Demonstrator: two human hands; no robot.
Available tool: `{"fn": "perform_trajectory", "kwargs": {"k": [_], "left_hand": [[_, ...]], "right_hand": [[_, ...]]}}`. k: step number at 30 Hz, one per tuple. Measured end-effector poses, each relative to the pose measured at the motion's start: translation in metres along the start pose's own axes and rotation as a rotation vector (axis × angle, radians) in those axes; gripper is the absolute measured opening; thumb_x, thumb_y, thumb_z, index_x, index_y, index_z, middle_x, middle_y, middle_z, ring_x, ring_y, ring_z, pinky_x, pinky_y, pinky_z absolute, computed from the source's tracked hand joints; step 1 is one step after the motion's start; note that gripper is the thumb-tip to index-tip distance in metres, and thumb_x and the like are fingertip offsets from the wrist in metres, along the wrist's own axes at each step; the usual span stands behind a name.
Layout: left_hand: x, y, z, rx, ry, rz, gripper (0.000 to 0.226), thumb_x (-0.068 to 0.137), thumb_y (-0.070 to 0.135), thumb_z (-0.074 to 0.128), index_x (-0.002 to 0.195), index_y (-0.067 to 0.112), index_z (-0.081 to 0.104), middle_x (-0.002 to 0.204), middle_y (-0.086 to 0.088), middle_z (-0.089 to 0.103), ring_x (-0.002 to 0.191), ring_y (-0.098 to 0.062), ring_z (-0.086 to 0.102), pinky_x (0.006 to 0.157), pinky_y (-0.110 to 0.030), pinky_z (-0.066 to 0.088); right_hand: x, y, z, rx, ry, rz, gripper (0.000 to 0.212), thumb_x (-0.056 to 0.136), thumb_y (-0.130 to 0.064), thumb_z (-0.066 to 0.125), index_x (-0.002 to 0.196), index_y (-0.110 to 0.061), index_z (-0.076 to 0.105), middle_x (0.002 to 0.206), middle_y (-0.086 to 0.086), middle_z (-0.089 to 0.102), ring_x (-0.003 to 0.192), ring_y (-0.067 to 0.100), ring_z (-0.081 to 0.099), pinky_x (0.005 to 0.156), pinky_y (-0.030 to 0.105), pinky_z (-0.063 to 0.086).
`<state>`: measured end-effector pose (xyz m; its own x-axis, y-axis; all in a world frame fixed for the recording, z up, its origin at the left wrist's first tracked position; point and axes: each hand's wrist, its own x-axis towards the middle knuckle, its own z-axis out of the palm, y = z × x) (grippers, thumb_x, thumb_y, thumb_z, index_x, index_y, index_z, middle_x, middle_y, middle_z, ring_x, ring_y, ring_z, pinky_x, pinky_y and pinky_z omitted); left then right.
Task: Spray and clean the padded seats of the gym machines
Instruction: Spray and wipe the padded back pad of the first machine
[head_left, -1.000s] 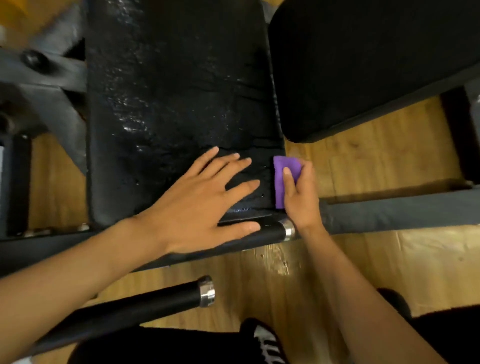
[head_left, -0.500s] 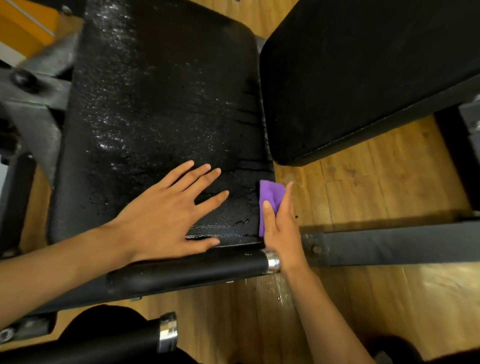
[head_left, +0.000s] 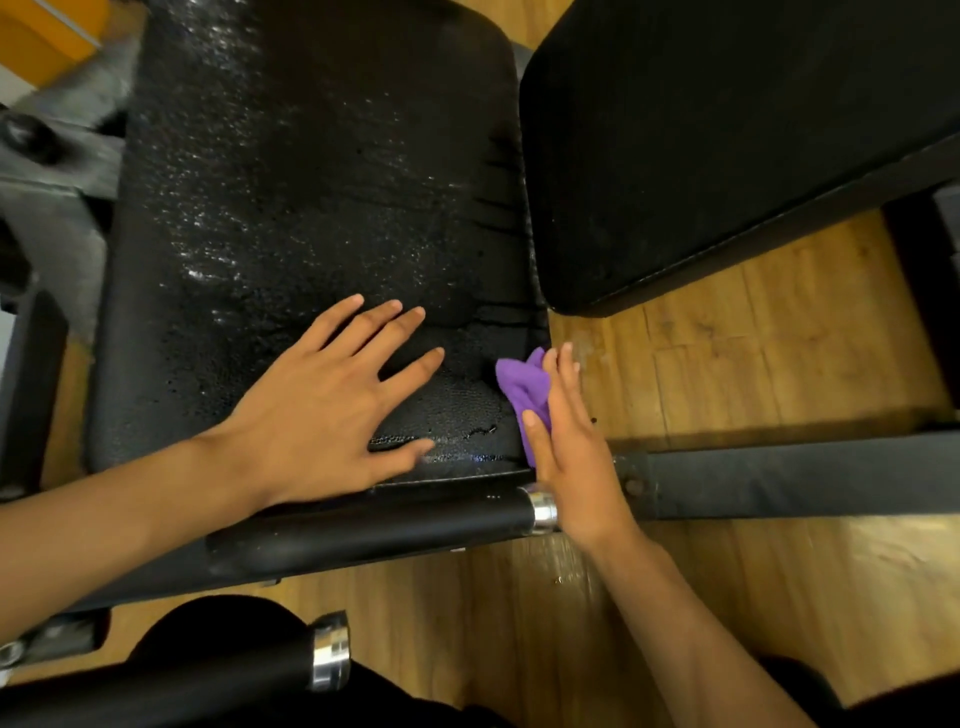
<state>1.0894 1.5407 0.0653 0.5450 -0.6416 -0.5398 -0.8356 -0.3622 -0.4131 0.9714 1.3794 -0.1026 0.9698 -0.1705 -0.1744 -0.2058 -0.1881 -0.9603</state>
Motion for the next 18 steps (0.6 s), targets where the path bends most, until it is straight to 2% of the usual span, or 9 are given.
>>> {"fn": "perform_trajectory", "kwargs": {"k": [1,3,5,9,12,15,18], "left_hand": [[0.0,0.0,0.0,-0.003,0.007,-0.021,0.083,0.092,0.074,0.034,0.153,0.019,0.045,0.161,-0.021,0.032,0.15,-0.038,0.029,0.124,-0.055,0.02],[0.001,0.0,0.0,-0.003,0.019,-0.044,0.082,0.091,0.073,0.034,0.151,0.019,0.047,0.16,-0.021,0.035,0.148,-0.04,0.031,0.123,-0.057,0.02],[0.002,0.001,0.001,0.002,0.025,-0.051,0.082,0.091,0.072,0.034,0.15,0.018,0.048,0.159,-0.022,0.036,0.147,-0.04,0.032,0.121,-0.06,0.021],[0.003,0.002,0.002,0.024,0.036,-0.052,0.082,0.09,0.071,0.034,0.15,0.017,0.049,0.158,-0.022,0.037,0.146,-0.041,0.033,0.119,-0.065,0.022],[0.003,0.002,0.003,0.029,0.036,-0.053,0.081,0.09,0.071,0.034,0.15,0.018,0.049,0.158,-0.022,0.037,0.146,-0.041,0.033,0.119,-0.064,0.021],[0.001,0.001,0.001,0.031,0.038,-0.074,0.082,0.09,0.072,0.034,0.149,0.018,0.049,0.158,-0.022,0.037,0.146,-0.042,0.033,0.12,-0.061,0.022],[-0.008,-0.004,0.001,0.011,0.043,-0.095,0.084,0.089,0.073,0.035,0.149,0.016,0.05,0.157,-0.023,0.039,0.145,-0.043,0.035,0.12,-0.058,0.025]], "right_hand": [[0.004,0.001,-0.002,-0.045,0.005,-0.057,0.066,0.107,-0.032,0.036,0.145,-0.055,-0.013,0.167,-0.01,-0.004,0.153,0.005,-0.009,0.122,0.018,0.002],[0.016,0.005,-0.003,-0.129,0.013,-0.12,0.058,0.107,-0.029,0.035,0.157,-0.032,0.007,0.167,-0.01,-0.001,0.153,0.008,-0.009,0.121,0.015,0.002],[0.024,0.005,-0.002,-0.185,0.021,-0.158,0.055,0.106,-0.03,0.034,0.158,-0.02,0.018,0.166,-0.01,0.004,0.154,0.009,-0.005,0.12,0.013,0.002],[0.044,0.005,-0.009,-0.271,0.012,-0.236,0.055,0.106,-0.023,0.038,0.158,-0.015,0.021,0.165,-0.006,0.011,0.153,0.01,0.002,0.119,0.011,0.005],[0.058,0.006,-0.008,-0.279,0.033,-0.257,0.054,0.106,-0.021,0.041,0.157,-0.012,0.024,0.165,0.003,0.021,0.153,0.014,0.012,0.124,0.025,0.015],[0.04,0.005,0.0,-0.249,0.077,-0.268,0.053,0.107,-0.025,0.04,0.156,-0.012,0.027,0.165,0.003,0.022,0.154,0.015,0.013,0.125,0.032,0.015],[0.014,0.009,0.003,-0.32,0.014,-0.388,0.053,0.103,-0.024,0.041,0.154,-0.016,0.031,0.163,-0.001,0.022,0.153,0.012,0.015,0.126,0.033,0.011]]}}
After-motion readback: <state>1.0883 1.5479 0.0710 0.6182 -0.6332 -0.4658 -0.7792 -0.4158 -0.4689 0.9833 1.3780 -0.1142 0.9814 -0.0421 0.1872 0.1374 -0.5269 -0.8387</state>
